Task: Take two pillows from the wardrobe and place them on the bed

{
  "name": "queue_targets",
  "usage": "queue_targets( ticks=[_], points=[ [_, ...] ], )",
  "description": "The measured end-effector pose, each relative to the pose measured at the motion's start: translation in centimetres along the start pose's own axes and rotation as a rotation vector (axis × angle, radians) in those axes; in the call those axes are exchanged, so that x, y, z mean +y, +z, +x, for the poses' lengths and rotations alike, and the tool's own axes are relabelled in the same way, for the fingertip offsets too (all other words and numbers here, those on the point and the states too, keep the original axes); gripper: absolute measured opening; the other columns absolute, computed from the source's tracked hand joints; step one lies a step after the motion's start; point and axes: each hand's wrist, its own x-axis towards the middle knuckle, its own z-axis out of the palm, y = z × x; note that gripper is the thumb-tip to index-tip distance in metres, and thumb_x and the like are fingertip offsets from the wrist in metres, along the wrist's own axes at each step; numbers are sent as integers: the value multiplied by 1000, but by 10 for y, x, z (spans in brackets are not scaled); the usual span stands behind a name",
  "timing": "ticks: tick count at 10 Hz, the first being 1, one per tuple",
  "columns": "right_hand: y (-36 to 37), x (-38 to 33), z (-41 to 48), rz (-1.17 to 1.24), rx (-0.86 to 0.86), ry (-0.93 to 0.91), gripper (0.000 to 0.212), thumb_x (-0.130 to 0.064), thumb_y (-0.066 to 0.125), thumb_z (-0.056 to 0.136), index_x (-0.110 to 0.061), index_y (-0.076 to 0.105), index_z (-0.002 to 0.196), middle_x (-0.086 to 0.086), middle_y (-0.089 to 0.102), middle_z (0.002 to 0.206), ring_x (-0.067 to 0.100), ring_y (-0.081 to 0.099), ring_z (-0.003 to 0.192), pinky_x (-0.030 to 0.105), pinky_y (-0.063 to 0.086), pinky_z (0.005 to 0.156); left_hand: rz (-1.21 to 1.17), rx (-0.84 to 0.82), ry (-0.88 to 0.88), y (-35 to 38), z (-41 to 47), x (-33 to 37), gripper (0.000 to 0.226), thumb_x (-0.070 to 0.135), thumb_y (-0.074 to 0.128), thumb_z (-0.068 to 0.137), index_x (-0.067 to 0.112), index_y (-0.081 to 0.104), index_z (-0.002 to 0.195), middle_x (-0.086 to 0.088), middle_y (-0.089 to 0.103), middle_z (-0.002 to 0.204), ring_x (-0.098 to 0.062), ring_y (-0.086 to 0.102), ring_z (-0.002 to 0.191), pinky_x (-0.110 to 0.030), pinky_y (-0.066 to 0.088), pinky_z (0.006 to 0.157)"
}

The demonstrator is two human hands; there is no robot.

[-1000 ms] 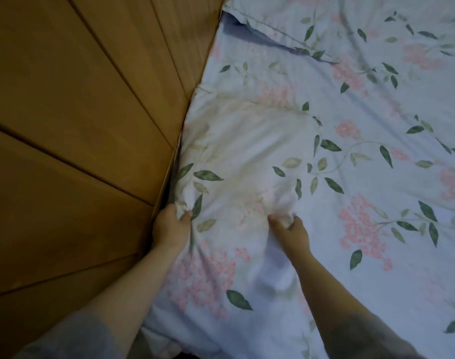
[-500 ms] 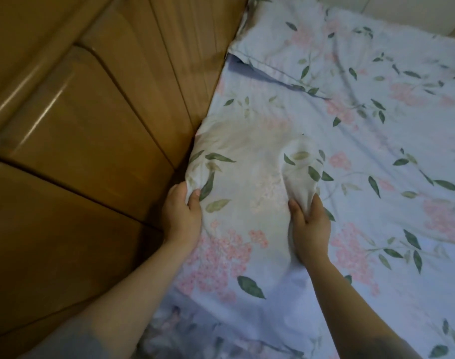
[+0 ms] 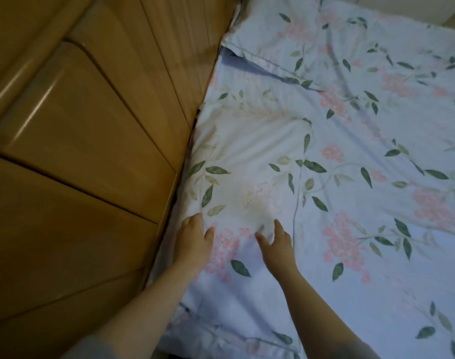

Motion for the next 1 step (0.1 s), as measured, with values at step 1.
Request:
queue_targets(
  ticks=[1],
  points=[
    [-9,-1,-26,95,11,-4,68,-38,51,93,-16,19,149,11,26,154,28,32,138,37,31,108,-70,-12,-22,-2,-23,12,46,29,49,93,12,42,135,-12,47,138,-28,48,122,-31,40,97]
  ],
)
